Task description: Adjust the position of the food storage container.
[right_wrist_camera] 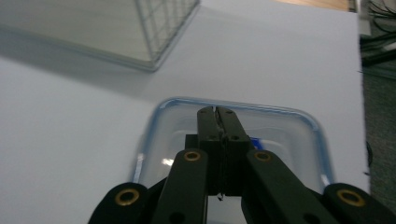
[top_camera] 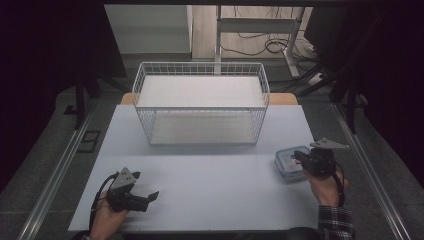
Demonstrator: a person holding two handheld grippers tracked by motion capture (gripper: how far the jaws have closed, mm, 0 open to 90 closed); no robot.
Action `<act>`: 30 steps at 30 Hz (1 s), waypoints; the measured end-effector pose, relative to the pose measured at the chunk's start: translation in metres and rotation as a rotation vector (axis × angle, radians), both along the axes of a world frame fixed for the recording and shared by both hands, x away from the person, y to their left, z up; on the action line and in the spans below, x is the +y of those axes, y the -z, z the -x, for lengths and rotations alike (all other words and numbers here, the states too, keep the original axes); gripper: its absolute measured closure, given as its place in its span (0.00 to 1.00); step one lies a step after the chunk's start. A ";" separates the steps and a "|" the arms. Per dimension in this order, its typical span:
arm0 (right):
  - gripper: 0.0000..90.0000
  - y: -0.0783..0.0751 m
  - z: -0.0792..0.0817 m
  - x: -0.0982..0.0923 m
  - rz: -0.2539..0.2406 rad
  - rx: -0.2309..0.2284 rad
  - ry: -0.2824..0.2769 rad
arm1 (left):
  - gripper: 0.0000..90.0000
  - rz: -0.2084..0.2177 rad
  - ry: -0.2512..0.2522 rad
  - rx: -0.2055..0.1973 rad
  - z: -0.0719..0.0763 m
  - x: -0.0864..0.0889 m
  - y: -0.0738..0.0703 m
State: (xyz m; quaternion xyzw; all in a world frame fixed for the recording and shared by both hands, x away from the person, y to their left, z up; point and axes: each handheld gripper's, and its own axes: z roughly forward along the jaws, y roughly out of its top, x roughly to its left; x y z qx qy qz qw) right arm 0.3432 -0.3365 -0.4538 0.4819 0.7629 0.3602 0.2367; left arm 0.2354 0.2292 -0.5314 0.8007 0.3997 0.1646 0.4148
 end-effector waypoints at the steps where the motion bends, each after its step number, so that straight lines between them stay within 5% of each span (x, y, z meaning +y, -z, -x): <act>1: 0.99 0.000 -0.002 -0.003 0.003 0.000 0.011 | 0.02 -0.002 0.001 -0.001 0.000 0.000 0.000; 20: 0.99 0.015 -0.033 -0.045 0.035 0.021 0.155 | 0.02 0.000 -0.007 0.004 -0.001 0.001 0.001; 21: 0.99 0.016 -0.034 -0.048 0.072 0.018 0.181 | 0.02 0.000 -0.008 0.003 0.000 0.001 0.001; 30: 0.99 0.029 -0.036 -0.058 0.040 0.066 0.190 | 0.02 0.000 -0.009 0.005 0.000 0.001 0.001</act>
